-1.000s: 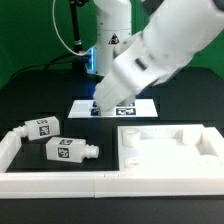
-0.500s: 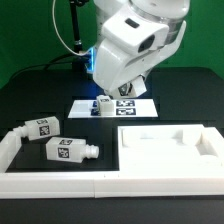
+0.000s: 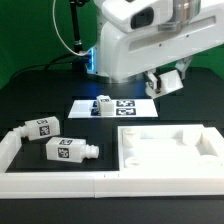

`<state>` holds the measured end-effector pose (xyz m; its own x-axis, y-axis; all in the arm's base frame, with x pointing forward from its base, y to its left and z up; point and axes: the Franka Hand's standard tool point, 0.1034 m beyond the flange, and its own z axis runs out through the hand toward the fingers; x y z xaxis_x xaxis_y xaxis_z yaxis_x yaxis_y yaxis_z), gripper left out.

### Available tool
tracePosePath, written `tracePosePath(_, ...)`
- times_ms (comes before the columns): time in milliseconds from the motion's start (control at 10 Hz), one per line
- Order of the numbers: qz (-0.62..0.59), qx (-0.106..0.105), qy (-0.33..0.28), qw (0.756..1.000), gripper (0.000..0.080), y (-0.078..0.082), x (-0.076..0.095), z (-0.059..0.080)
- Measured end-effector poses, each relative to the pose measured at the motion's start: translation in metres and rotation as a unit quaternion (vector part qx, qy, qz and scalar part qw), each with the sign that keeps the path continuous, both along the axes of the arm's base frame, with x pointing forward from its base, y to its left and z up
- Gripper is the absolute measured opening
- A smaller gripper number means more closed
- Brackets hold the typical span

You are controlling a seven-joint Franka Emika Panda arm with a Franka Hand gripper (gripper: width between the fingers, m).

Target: Assemble one leg

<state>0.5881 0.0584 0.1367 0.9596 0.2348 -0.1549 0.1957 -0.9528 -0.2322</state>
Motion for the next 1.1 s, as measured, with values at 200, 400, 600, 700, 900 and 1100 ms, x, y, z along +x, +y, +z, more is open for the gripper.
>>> tracePosePath(200, -0.009, -0.013, -0.073, 0.997, 0.0287, -0.014, 0.001, -0.003)
tracePosePath(400, -0.019, -0.025, -0.145, 0.989, 0.0287, -0.024, 0.006, -0.005)
tracePosePath(600, -0.042, -0.036, -0.228, 0.972, 0.0287, -0.037, 0.000, -0.013)
tracePosePath(700, -0.061, -0.047, -0.265, 0.961, 0.0287, -0.034, -0.005, -0.017)
tracePosePath(900, -0.070, -0.072, -0.345, 0.933, 0.0287, -0.034, 0.015, -0.014)
tracePosePath(1100, -0.120, -0.064, -0.388, 0.911, 0.0287, -0.019, 0.032, -0.018)
